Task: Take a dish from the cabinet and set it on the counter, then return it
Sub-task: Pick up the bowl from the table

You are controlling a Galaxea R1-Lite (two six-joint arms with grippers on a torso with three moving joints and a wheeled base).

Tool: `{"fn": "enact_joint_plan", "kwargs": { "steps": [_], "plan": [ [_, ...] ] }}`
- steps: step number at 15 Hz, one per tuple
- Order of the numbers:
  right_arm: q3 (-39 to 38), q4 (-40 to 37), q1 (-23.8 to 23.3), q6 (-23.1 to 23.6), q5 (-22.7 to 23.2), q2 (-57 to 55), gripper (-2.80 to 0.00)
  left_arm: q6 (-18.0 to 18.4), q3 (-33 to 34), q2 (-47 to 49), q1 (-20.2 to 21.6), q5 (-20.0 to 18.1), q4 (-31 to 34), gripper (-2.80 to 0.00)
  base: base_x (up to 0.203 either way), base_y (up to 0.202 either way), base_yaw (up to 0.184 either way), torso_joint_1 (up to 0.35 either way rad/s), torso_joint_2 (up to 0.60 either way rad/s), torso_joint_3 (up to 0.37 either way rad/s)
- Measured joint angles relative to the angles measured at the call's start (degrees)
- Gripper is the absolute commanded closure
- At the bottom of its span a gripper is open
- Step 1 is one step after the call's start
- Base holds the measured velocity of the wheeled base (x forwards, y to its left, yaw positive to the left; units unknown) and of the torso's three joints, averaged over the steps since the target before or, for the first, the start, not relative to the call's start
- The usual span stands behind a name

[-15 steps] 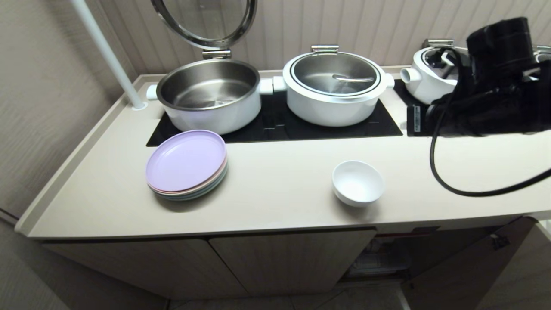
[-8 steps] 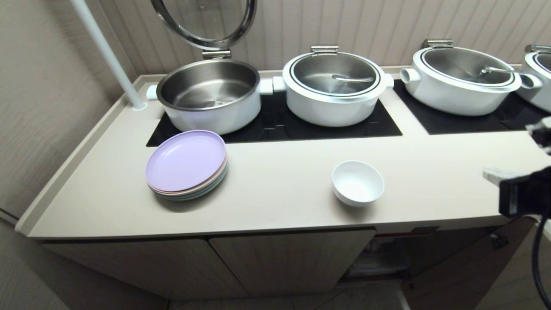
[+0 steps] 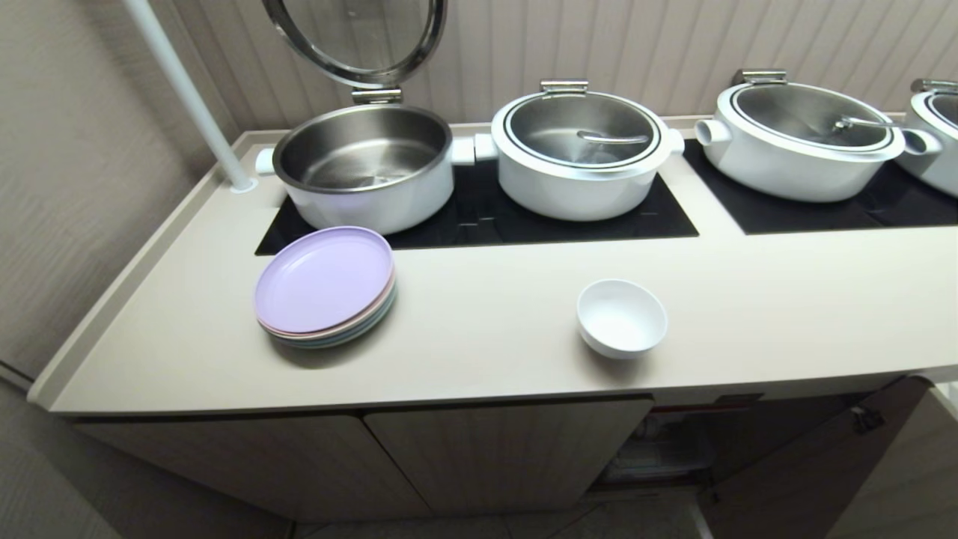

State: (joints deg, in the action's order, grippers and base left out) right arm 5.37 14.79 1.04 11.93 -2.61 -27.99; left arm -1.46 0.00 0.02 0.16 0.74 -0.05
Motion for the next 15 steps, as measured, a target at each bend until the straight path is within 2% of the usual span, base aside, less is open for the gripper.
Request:
{"fn": "enact_joint_plan", "kwargs": {
  "steps": [2,5,8,15],
  "plan": [
    [-2.9,-5.3,-0.2,-0.1,1.4,9.7,0.00,0.0,0.0,0.0,0.0,0.0,0.0,0.00,0.000,0.000,0.000,0.000,0.00,0.000],
    [-4.5,-14.8,-0.6,-1.5,6.0,21.8,0.00,0.0,0.0,0.0,0.0,0.0,0.0,0.00,0.000,0.000,0.000,0.000,0.00,0.000],
    [-5.1,-14.9,-0.8,-5.3,6.4,26.4,0.00,0.0,0.0,0.0,0.0,0.0,0.0,0.00,0.000,0.000,0.000,0.000,0.00,0.000],
    [-5.3,-14.9,-0.8,-5.1,6.4,28.2,0.00,0.0,0.0,0.0,0.0,0.0,0.0,0.00,0.000,0.000,0.000,0.000,0.00,0.000]
  ]
}}
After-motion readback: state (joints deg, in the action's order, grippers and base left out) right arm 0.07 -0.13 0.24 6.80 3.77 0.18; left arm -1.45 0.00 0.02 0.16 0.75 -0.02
